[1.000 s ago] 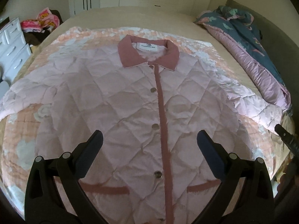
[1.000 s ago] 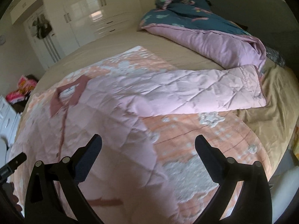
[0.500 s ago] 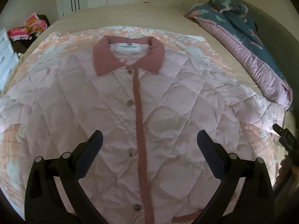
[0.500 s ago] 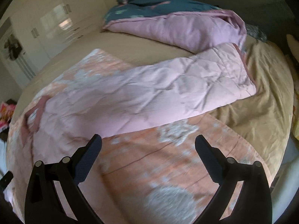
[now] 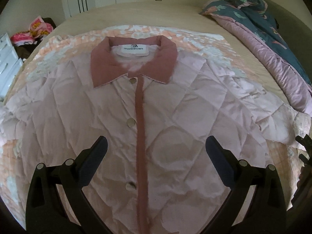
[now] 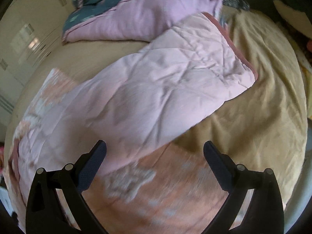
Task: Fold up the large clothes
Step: 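Reach the right tool to the jacket sleeve cuff and grasp it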
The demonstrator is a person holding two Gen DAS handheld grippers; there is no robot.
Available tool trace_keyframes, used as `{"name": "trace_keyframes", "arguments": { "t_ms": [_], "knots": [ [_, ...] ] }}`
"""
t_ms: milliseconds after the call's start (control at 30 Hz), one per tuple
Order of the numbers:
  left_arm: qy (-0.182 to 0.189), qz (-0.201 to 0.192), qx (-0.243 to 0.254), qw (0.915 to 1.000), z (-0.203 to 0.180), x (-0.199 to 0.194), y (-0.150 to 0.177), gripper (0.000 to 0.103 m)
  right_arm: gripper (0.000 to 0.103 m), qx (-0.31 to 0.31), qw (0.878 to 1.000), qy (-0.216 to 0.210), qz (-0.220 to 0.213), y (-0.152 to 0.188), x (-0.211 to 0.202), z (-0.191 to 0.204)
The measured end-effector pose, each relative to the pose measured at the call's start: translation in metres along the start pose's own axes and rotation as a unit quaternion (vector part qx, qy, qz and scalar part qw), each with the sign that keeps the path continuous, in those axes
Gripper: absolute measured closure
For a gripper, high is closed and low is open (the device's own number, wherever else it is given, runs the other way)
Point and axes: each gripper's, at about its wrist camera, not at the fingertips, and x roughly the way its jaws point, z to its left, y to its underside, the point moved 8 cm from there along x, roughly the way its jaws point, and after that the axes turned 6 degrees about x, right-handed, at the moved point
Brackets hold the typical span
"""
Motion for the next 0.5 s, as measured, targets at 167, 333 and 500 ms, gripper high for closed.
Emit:
{"name": "trace_keyframes", "arguments": {
  "t_ms": [167,333,500],
  "knots": [
    [-0.012,0.004,-0.002,0.9999,0.009,0.009,-0.004,0.009,0.004,0.043,0.999,-0.008,0.009,-0.018,0.019,-0.014],
    [-0.024,0.001,-0.006,0.9997,0.020,0.016,-0.010,0.009,0.004,0.078,0.997,-0.018,-0.003,-0.039,0.031,-0.023],
    [-0.031,-0.004,-0.011,0.9994,0.035,0.021,-0.016,0.009,0.004,0.102,0.994,-0.033,-0.011,-0.050,0.041,-0.031]
  ]
}}
